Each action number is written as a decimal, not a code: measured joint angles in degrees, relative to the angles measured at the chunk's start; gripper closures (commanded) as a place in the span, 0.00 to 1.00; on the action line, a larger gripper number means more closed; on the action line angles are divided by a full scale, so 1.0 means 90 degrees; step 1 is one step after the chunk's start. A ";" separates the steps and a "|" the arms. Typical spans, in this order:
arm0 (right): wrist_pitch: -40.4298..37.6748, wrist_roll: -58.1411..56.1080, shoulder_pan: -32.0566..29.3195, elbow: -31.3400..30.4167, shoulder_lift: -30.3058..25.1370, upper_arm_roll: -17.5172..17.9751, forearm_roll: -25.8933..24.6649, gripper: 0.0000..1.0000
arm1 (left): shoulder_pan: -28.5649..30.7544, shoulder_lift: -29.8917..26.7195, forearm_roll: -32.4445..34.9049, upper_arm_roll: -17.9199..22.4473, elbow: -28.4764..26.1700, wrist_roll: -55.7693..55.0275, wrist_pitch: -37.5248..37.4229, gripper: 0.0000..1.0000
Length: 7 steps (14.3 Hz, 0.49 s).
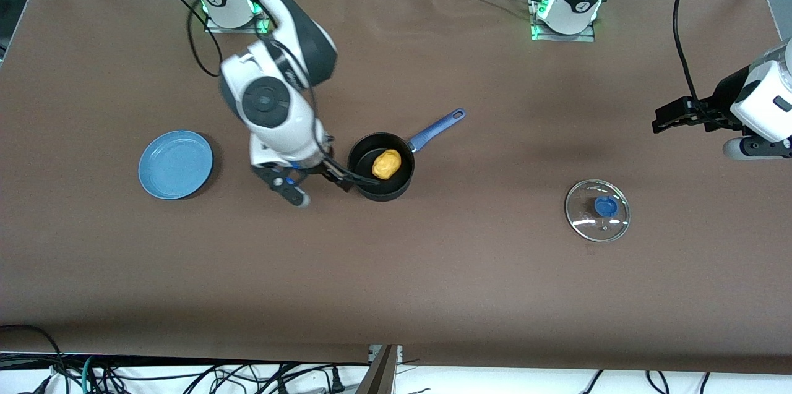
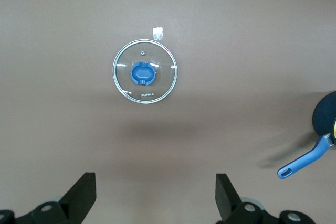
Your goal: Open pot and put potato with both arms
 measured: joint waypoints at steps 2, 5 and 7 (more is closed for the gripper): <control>-0.0726 -0.1061 -0.0413 -0.0001 -0.0410 -0.0068 0.0000 0.00 | -0.0001 0.0000 0.0072 -0.0005 0.0000 0.0038 0.0000 0.00; -0.1564 -0.2911 -0.0868 -0.0020 -0.0924 -0.0456 -0.0002 0.00 | -0.0001 0.0000 0.0096 -0.0006 0.0001 0.0054 0.0000 0.00; -0.1885 -0.4353 -0.1311 -0.0185 -0.1349 -0.0616 -0.0007 0.00 | -0.0001 0.0000 0.0096 -0.0004 0.0001 0.0055 0.0000 0.00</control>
